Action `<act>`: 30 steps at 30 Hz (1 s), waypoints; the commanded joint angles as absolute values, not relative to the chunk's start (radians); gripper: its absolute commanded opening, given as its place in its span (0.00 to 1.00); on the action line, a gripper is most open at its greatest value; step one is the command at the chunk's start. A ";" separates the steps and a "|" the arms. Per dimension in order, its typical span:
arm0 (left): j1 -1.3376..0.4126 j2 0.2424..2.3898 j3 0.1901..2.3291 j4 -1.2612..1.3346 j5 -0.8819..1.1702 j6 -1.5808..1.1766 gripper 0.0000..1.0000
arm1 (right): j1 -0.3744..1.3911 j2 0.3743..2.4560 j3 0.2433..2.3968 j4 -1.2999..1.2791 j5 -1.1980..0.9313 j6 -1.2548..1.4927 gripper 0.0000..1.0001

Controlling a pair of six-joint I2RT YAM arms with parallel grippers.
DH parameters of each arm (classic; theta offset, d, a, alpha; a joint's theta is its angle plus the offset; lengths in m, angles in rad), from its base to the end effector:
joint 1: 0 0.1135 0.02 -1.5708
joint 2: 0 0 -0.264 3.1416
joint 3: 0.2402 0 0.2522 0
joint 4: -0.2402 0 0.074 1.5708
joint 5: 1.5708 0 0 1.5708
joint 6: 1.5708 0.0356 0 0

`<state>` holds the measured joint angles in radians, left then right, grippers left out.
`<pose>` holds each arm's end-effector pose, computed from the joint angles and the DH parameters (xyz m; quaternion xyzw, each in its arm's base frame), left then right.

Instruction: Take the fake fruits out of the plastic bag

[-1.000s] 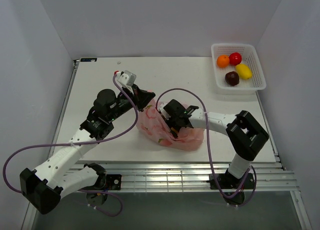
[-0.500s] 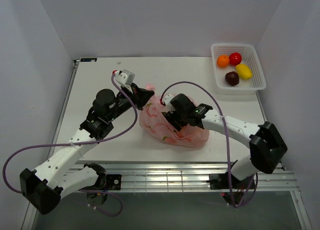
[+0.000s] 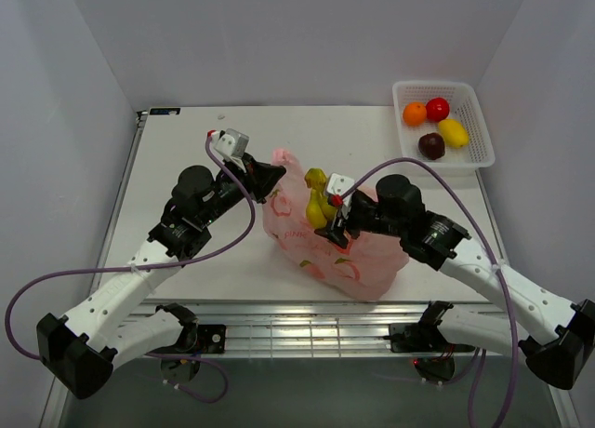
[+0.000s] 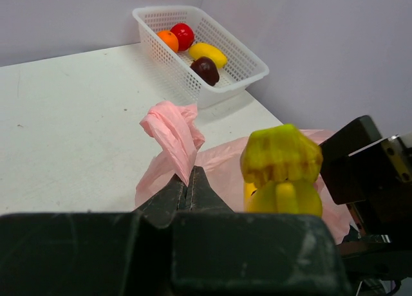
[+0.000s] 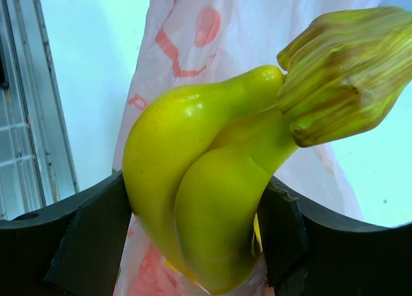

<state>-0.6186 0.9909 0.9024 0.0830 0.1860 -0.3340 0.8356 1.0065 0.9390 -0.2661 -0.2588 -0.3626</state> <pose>0.1865 -0.1408 0.3719 0.1650 0.6896 -0.3804 0.5938 0.1473 0.1765 0.3444 -0.5174 0.6250 0.2369 0.5344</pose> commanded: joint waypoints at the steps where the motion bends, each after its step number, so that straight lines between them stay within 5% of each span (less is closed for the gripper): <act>1: -0.621 0.974 0.905 0.091 0.167 -0.336 0.00 | 0.815 0.963 0.977 -0.091 -0.316 -0.361 0.08; 5: -0.621 0.974 0.904 0.089 0.167 -0.336 0.00 | 0.808 0.945 1.020 0.033 -0.217 -0.310 0.08; 11: -0.621 0.980 0.900 0.086 0.155 -0.324 0.00 | 0.749 0.937 0.970 0.381 0.276 -0.212 0.09; 18: -0.621 1.012 0.913 0.083 0.149 -0.319 0.00 | 0.497 0.960 0.923 0.640 -0.036 0.256 0.08; 30: -0.621 1.006 0.948 0.057 0.133 -0.264 0.00 | 0.266 1.391 1.196 0.537 0.443 -0.078 0.13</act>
